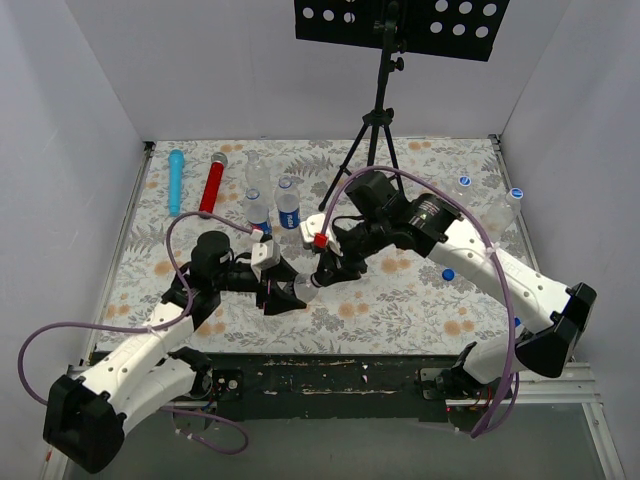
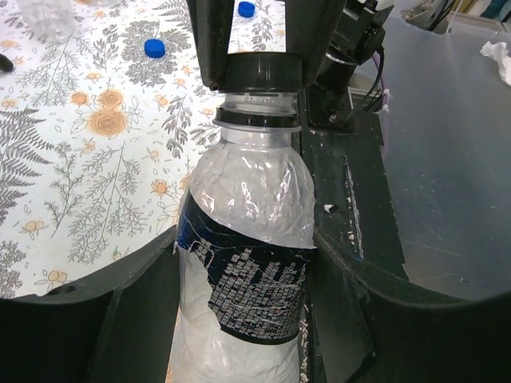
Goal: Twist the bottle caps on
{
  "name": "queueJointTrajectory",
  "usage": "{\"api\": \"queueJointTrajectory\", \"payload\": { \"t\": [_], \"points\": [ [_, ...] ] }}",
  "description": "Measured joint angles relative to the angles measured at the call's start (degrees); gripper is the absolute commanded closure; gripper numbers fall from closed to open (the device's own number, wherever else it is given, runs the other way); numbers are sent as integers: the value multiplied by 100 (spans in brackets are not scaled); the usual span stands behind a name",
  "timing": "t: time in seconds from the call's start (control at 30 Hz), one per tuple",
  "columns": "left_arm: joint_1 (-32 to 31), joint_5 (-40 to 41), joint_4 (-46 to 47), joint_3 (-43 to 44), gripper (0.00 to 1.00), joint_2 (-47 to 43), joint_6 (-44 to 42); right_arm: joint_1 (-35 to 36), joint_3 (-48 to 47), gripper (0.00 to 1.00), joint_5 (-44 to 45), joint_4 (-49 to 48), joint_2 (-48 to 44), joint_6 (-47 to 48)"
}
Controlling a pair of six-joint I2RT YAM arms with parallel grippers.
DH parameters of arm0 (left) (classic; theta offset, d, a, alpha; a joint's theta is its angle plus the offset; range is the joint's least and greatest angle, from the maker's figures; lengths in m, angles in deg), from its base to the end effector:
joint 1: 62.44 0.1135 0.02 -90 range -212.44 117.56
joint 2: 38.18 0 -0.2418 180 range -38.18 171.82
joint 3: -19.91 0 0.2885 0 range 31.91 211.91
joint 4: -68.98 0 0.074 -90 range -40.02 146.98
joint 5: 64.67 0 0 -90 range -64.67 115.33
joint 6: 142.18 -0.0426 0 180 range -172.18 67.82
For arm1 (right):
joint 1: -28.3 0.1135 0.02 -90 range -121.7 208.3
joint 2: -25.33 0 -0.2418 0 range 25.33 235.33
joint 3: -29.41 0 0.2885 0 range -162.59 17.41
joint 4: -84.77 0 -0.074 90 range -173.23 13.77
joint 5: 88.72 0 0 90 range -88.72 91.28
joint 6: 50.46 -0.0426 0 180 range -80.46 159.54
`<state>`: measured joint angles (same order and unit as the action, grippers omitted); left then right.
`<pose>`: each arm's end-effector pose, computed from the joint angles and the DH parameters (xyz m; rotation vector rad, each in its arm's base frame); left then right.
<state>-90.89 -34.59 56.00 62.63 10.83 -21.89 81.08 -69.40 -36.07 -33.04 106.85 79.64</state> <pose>0.1918 -0.1459 0.2329 0.7610 1.9489 -1.6467 0.1828 0.2834 0.3623 -1.8810 1.3452 0.8743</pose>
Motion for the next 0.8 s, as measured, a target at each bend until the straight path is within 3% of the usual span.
{"api": "queueJointTrajectory", "payload": {
  "t": [0.5, 0.67, 0.8],
  "points": [
    [136, -839, 719, 555, 100, 1259, 540, -195, -680, 91, 313, 754, 249, 752],
    [127, -422, 658, 540, 100, 1137, 317, -278, -710, 93, 313, 732, 337, 809],
    [4, 420, 522, 374, 99, 802, 48, -341, -752, 97, 348, 619, 542, 603]
  ]
}}
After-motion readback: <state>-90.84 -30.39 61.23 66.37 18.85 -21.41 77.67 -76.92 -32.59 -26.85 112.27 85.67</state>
